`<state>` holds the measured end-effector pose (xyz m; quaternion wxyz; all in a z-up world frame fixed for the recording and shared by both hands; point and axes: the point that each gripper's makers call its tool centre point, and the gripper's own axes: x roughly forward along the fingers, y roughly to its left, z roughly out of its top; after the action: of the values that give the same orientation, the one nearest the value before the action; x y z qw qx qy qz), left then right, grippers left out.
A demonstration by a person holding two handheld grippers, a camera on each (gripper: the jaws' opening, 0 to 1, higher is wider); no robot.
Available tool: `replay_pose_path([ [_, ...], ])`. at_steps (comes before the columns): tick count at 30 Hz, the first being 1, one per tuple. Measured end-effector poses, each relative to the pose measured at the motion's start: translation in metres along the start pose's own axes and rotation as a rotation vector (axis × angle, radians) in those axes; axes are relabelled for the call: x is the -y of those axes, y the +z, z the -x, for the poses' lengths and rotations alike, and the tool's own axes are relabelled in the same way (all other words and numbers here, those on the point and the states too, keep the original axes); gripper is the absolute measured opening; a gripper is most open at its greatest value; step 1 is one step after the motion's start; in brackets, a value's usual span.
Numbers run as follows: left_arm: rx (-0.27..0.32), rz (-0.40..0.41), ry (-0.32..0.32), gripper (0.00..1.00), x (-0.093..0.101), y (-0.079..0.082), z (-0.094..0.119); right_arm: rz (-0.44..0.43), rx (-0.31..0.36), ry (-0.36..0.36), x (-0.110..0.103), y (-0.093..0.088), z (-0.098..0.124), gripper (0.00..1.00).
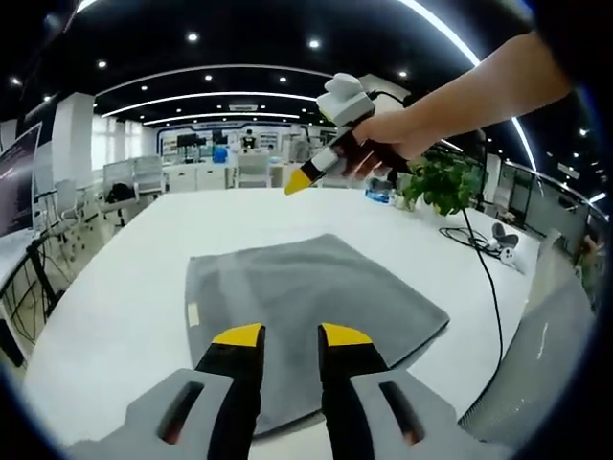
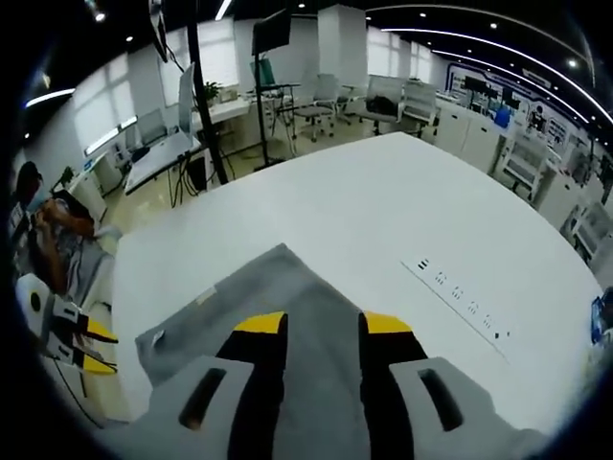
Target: Fold the towel on the table until its edges align and the towel forms a compact rectangular stack.
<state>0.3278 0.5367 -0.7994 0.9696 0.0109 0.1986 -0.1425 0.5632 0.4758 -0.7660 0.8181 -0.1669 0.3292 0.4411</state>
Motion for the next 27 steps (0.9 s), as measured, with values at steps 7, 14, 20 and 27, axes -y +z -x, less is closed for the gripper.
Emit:
replay_pose_path([
  [7, -0.001, -0.027, -0.035, 0.24, 0.016, 0.008, -0.012, -0.033, 0.009, -0.028, 0.018, -0.011, 0.022, 0.31],
  [14, -0.043, -0.103, -0.118, 0.24, 0.045, 0.001, -0.022, -0.052, 0.001, -0.053, 0.037, -0.030, 0.042, 0.31],
  [20, -0.071, -0.114, -0.148, 0.26, 0.057, -0.007, -0.027, -0.073, -0.003, -0.073, 0.050, -0.047, 0.056, 0.32],
  [27, -0.133, -0.157, -0.206, 0.31, 0.071, -0.025, -0.032, -0.096, -0.014, -0.077, 0.054, -0.069, 0.064, 0.36],
])
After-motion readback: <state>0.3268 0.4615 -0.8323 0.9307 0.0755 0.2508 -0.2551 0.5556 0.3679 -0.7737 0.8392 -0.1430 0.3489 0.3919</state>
